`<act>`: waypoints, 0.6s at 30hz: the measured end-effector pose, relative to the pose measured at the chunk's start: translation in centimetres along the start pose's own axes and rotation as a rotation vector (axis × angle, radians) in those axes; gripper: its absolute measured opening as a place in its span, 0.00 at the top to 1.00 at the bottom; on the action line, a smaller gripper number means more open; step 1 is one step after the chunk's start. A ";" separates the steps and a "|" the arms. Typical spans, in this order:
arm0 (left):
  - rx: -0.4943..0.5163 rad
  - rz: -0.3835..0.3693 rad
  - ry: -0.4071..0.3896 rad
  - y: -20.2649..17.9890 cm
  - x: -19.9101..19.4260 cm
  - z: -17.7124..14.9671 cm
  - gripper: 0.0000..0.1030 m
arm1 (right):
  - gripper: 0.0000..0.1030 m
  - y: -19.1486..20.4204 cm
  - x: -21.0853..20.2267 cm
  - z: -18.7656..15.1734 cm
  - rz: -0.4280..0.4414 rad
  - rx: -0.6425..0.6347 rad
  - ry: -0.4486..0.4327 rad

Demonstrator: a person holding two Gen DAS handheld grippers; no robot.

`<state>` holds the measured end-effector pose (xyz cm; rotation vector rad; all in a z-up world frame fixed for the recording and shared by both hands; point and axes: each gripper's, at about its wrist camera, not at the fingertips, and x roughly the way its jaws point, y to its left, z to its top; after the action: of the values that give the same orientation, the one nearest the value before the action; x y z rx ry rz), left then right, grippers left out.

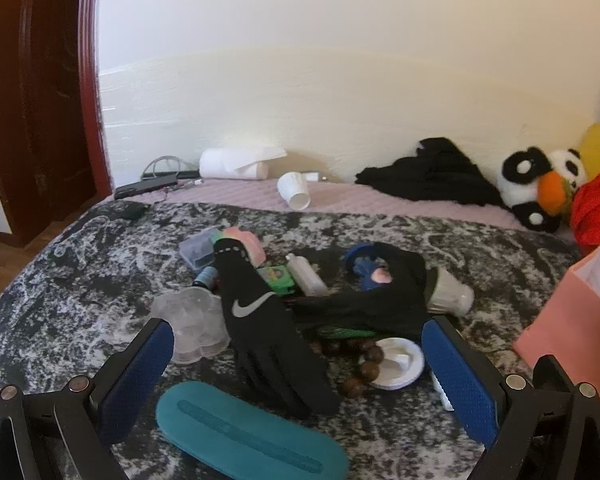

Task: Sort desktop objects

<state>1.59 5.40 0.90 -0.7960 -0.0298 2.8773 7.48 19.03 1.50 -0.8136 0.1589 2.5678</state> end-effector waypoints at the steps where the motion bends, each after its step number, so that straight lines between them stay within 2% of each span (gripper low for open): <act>1: -0.001 -0.009 -0.004 -0.2 -0.3 0.0 0.01 | 0.00 -0.3 -0.4 0.1 -0.007 -0.001 -0.005; 9: 0.041 -0.079 -0.044 -3.5 -3.2 -0.1 0.01 | 0.00 -3.3 -3.7 0.1 -0.076 -0.013 -0.065; 18: 0.083 -0.191 -0.058 -7.9 -5.6 -0.5 0.01 | 0.00 -9.0 -7.3 -0.5 -0.128 -0.018 -0.122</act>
<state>7.72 12.30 3.76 -0.6566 0.0066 2.7017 17.07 24.23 5.51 -0.6497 0.0448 2.4920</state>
